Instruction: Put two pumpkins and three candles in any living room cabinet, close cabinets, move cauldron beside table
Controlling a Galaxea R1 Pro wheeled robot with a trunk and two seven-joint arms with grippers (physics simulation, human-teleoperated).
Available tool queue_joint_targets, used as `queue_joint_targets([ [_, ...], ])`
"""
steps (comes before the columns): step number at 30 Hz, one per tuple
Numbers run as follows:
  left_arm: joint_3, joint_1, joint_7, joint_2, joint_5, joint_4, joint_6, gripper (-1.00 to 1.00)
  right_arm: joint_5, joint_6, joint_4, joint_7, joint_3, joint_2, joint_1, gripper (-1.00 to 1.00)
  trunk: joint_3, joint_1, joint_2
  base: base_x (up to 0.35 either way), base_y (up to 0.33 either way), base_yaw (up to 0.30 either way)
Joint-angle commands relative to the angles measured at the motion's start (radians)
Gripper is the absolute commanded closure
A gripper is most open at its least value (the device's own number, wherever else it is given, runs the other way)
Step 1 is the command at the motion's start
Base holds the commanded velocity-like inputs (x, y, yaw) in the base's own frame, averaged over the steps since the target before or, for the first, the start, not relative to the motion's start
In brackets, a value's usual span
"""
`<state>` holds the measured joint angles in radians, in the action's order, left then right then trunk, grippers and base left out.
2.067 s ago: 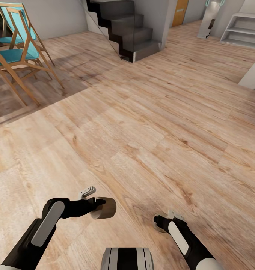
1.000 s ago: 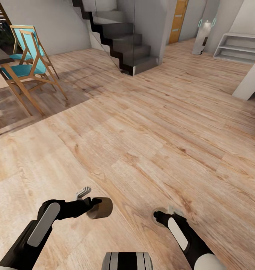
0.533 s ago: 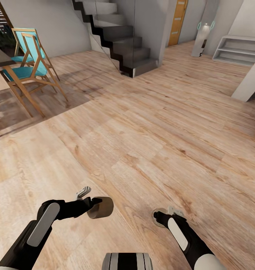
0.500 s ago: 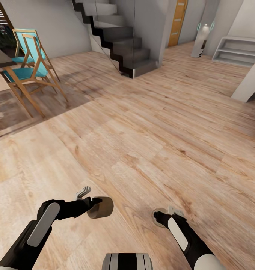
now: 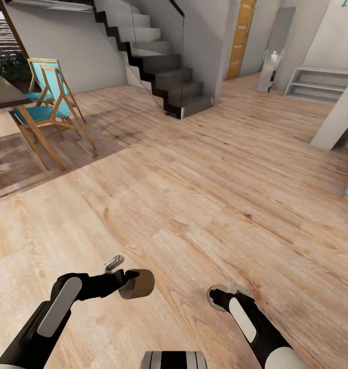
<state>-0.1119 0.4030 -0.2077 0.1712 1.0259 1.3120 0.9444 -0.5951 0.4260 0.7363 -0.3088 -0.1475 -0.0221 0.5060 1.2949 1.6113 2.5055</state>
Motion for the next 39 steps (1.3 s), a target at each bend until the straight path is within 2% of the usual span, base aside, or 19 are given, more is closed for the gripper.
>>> queue_joint_targets([
  [1,-0.002,0.0,-0.01,0.001,0.01,0.001,0.001,1.0,-0.011,0.002,0.002,-0.01,-0.003,0.001,0.0,1.0,-0.003,-0.001,0.0,0.0,0.0,0.0],
  [25,-0.001,0.0,-0.013,0.001,0.009,0.001,0.001,1.0,-0.011,0.004,0.002,-0.012,-0.004,0.001,0.0,1.0,-0.096,-0.012,-0.007,0.0,0.0,0.0],
  [30,-0.002,0.0,-0.013,0.001,0.008,0.001,0.001,1.0,-0.01,0.003,0.002,-0.012,-0.004,0.001,0.0,1.0,-0.112,-0.031,-0.042,0.0,0.0,0.08],
  [39,0.0,0.0,-0.015,0.001,0.008,0.001,0.001,1.0,-0.011,0.004,0.002,-0.012,-0.004,0.0,0.0,1.0,-0.14,-0.066,-0.105,0.0,0.0,0.274],
])
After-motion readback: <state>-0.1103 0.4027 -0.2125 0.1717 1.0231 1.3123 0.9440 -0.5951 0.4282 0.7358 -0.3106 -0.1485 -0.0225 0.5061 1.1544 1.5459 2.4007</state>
